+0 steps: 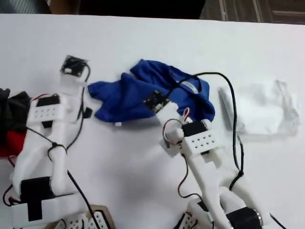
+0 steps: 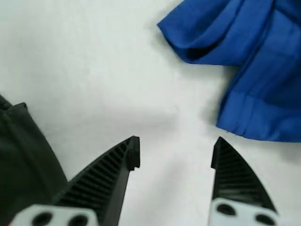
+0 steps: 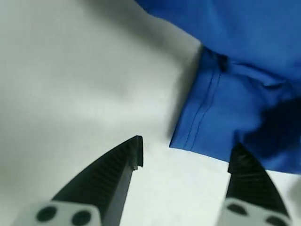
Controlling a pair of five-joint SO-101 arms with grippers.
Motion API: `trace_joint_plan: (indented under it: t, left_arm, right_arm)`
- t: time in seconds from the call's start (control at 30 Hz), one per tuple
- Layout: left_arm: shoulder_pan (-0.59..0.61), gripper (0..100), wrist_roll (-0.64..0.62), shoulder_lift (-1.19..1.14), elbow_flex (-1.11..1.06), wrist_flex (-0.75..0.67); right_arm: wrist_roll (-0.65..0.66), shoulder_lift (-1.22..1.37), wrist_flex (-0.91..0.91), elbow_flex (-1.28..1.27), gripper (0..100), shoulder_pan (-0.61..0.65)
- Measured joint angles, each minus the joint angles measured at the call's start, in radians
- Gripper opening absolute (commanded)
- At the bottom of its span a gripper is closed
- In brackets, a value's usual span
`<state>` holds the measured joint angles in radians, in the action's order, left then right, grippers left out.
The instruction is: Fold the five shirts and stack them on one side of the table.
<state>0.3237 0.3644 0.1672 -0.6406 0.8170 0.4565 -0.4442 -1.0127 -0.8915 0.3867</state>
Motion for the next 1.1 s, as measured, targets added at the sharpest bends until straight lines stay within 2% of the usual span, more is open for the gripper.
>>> trace_joint_plan:
  t: [0.3,0.67,0.8,1.1]
  left_arm:
    - [0.031,26,0.0,0.0,0.0,0.0]
    - [0.031,26,0.0,0.0,0.0,0.017]
    - [0.031,26,0.0,0.0,0.0,0.038]
    - [0.031,26,0.0,0.0,-0.003,0.054]
  right_arm:
    - [0.0,0.0,0.005,-0.103,29.1,-0.044]
    - [0.0,-0.002,0.161,-0.138,28.8,-0.083]
    - [0.0,0.005,0.167,-0.138,24.5,-0.081]
    - [-0.002,0.238,0.161,-0.058,23.8,-0.086]
